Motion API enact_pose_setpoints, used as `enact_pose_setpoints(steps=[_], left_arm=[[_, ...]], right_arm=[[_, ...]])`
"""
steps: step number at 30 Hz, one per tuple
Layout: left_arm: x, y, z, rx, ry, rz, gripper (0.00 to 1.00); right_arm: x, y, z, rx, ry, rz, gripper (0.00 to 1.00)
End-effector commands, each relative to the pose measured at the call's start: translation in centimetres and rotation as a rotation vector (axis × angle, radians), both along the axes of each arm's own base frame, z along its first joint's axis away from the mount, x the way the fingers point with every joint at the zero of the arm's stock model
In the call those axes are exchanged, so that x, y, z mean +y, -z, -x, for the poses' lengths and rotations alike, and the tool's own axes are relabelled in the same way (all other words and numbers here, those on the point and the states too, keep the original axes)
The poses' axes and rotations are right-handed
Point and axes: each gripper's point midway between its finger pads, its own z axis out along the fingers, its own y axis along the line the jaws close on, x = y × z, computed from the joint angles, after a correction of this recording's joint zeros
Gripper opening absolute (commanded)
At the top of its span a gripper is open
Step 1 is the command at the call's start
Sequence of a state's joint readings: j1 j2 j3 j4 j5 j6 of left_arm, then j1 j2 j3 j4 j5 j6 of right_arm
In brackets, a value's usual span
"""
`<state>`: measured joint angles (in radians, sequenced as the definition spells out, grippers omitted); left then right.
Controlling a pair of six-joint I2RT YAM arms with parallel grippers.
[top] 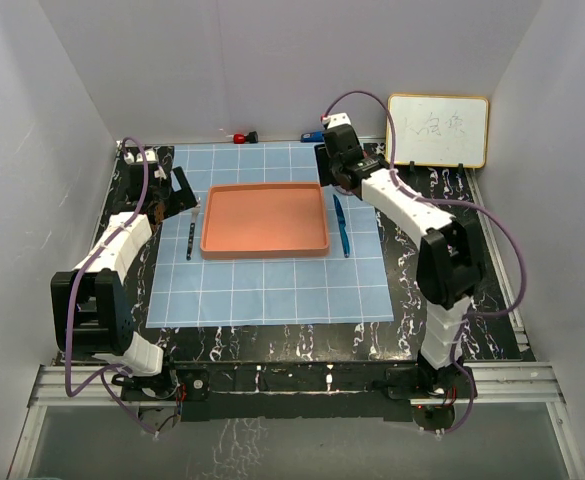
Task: Set the dinner table for one person
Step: Adjust the cup on the napkin.
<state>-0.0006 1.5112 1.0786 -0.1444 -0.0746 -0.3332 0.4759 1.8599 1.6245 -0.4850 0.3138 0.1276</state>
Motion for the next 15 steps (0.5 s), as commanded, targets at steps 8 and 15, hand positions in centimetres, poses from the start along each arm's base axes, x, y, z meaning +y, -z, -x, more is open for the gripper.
enact_pose_setpoints(steps=[8,15], left_arm=[[-0.8,0.0,-0.1,-0.002,0.033,0.021,0.99],[-0.8,0.6,-0.3,0.016,0.035,0.021,0.99]], right_arm=[[-3.5,-1.1,-9.4,-0.083,-0.055,0.006,0.48],[-4.1,-0.5,-10.9,-0.084,-0.099,-0.003,0.48]])
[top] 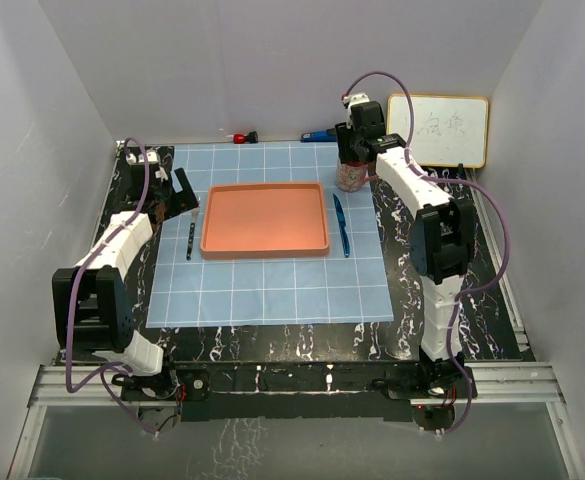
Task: Set the dinner table for one person
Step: Adjust the cup on the napkin.
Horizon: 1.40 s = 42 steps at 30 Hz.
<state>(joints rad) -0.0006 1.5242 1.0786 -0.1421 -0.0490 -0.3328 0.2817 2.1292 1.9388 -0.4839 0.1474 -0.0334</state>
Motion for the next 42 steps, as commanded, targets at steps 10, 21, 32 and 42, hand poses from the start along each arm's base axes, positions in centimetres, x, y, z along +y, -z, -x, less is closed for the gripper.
enact_pose_setpoints(steps=[10,21,32,42], left_arm=[[-0.4,0.1,-0.4,0.004,0.017,0.008,0.99],[-0.3,0.5,-0.3,0.006,0.008,0.006,0.99],[-0.2,1.4,-0.3,0.028,0.002,0.006,0.99],[0.0,1.7,-0.3,0.038,0.000,-0.004,0.99]], right_arm=[[3.4,-1.4,-0.2,-0.044,-0.167,-0.119,0.48],[3.6,3.0,-0.1,0.036,-0.168,-0.115,0.37],[3.4,5.7,-0.5,0.064,-0.147,-0.105,0.00],[2.8,5.6,-1.7,0.011,-0.106,-0.098,0.00]])
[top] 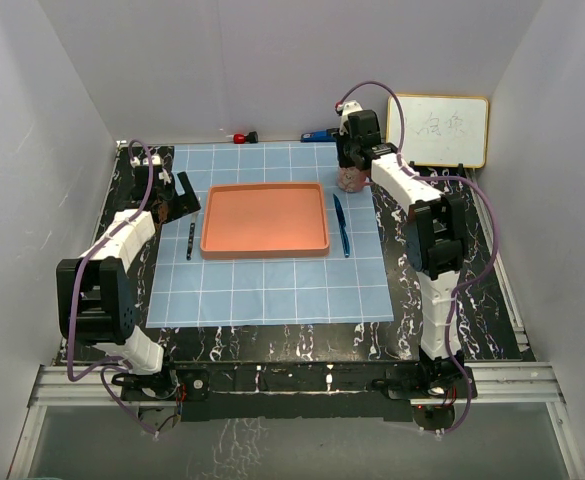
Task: Set the dinner table for one person
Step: Adjust the cup on the napkin.
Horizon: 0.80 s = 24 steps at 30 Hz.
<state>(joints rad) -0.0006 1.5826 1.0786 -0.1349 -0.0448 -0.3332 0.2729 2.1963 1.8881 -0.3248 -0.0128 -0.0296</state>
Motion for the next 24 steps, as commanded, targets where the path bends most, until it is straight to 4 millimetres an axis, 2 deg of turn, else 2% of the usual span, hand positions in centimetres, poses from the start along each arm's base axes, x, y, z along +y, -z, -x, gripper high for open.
enact_pose_setpoints(steps=[1,10,18,21,24], left_arm=[[0.0,-0.5,-0.1,-0.011,-0.002,-0.007,0.99],[0.1,-0.5,-0.2,-0.013,-0.002,-0.010,0.99],[0.2,-0.5,-0.2,-0.010,-0.005,-0.015,0.99],[0.2,-0.5,-0.2,-0.013,-0.008,-0.017,0.99],[0.2,-0.6,-0.2,-0.015,-0.005,-0.014,0.99]], right_arm=[[0.1,2.1,-0.2,0.021,0.010,0.007,0.00],[0.2,0.3,-1.7,-0.040,-0.015,0.013,0.00],[0.2,-0.2,-3.5,-0.077,-0.018,0.006,0.00],[0.1,-0.8,-3.8,-0.093,-0.014,0.000,0.00],[0.0,-0.6,-3.6,-0.080,-0.015,0.000,0.00]])
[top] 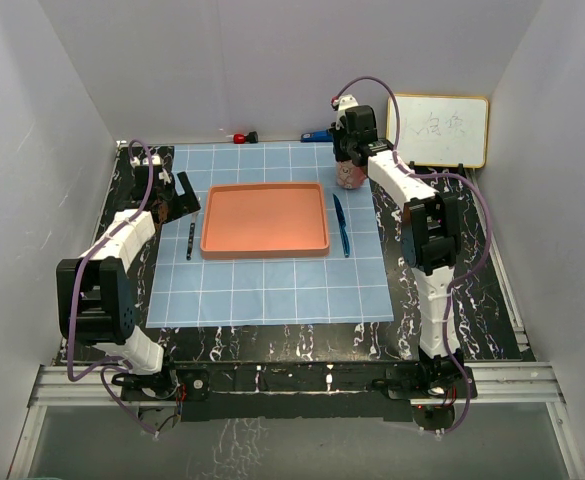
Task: Set the dinner table for one person
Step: Adjust the cup on the napkin.
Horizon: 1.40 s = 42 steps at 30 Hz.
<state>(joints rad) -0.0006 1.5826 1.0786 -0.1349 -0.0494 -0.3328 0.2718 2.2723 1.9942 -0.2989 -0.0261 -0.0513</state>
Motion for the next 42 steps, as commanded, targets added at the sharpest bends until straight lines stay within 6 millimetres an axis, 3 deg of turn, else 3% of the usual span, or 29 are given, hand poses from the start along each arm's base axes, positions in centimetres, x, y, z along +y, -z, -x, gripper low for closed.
enact_pose_setpoints(steps=[1,7,11,19,20,22,25,28,36,42], left_arm=[[0.1,-0.5,-0.2,-0.014,0.000,-0.010,0.99],[0.1,-0.3,-0.1,-0.006,0.000,-0.014,0.99],[0.1,-0.2,-0.1,-0.002,0.000,-0.018,0.99],[0.3,-0.2,-0.1,0.007,-0.001,-0.027,0.99],[0.4,-0.2,-0.1,0.006,-0.003,-0.029,0.99],[0.4,-0.1,-0.2,0.006,-0.003,-0.029,0.99],[0.4,0.0,-0.2,0.011,-0.002,-0.029,0.99],[0.5,-0.1,-0.2,0.012,-0.005,-0.037,0.99],[0.3,0.2,-0.2,0.012,0.002,-0.029,0.99],[0.2,0.2,-0.2,0.009,0.004,-0.025,0.99]], right_arm=[[-0.7,0.2,-0.9,-0.010,0.005,0.006,0.00],[-1.7,3.2,1.0,0.095,0.036,0.038,0.00],[-2.2,4.8,2.2,0.148,0.054,0.050,0.15],[-3.2,6.9,3.9,0.235,0.081,0.097,0.20],[-3.4,7.0,4.0,0.235,0.082,0.099,0.19],[-3.2,7.3,4.1,0.234,0.072,0.101,0.00],[-3.2,7.5,3.9,0.224,0.076,0.100,0.00],[-4.0,6.3,3.2,0.170,0.118,0.118,0.00],[-4.6,0.4,0.7,0.014,0.141,0.141,0.00],[-4.4,-2.0,-0.5,-0.059,0.151,0.122,0.00]])
